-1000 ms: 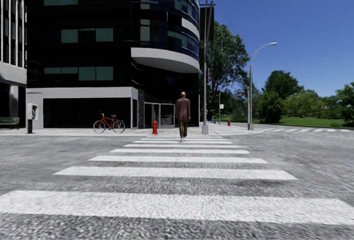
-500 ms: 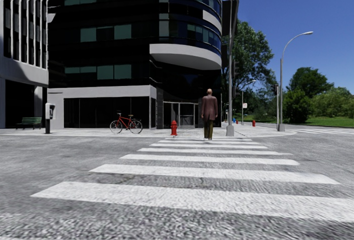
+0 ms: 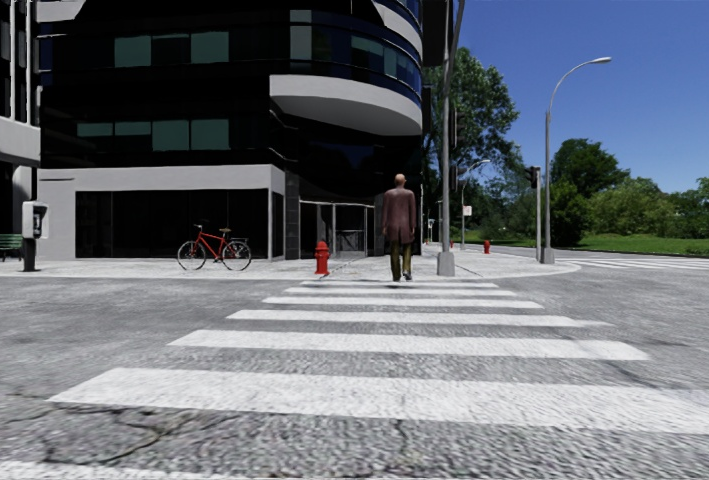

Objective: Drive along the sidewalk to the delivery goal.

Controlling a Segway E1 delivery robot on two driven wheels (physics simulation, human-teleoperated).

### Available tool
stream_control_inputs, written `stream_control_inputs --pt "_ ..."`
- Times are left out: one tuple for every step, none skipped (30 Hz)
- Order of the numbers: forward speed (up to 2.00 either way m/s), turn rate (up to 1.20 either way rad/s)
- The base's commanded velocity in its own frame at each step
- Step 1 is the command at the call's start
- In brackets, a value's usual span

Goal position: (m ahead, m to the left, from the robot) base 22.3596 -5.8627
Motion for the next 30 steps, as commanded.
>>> stream_control_inputs --pt "1.93 0.0" --pt "1.93 0.0" --pt "1.93 0.0" --pt "1.93 0.0" --pt "1.93 0.0" --pt "1.93 0.0" --pt "1.93 0.0" --pt "1.93 0.0" --pt "1.93 0.0" --pt "1.93 0.0" --pt "1.93 0.0" --pt "1.93 0.0" --pt "1.93 0.0" --pt "1.93 0.0" --pt "1.93 0.0" --pt "1.93 0.0" --pt "1.93 0.0" --pt "1.93 0.0" --pt "1.93 0.0" --pt "1.93 0.0" --pt "1.93 0.0" --pt "1.93 0.0" --pt "1.93 0.0" --pt "1.93 -0.66" --pt "1.93 -1.2" --pt "1.93 -1.2" --pt "1.93 -1.2" --pt "1.93 -1.15" --pt "1.93 0.0" --pt "1.93 0.0"
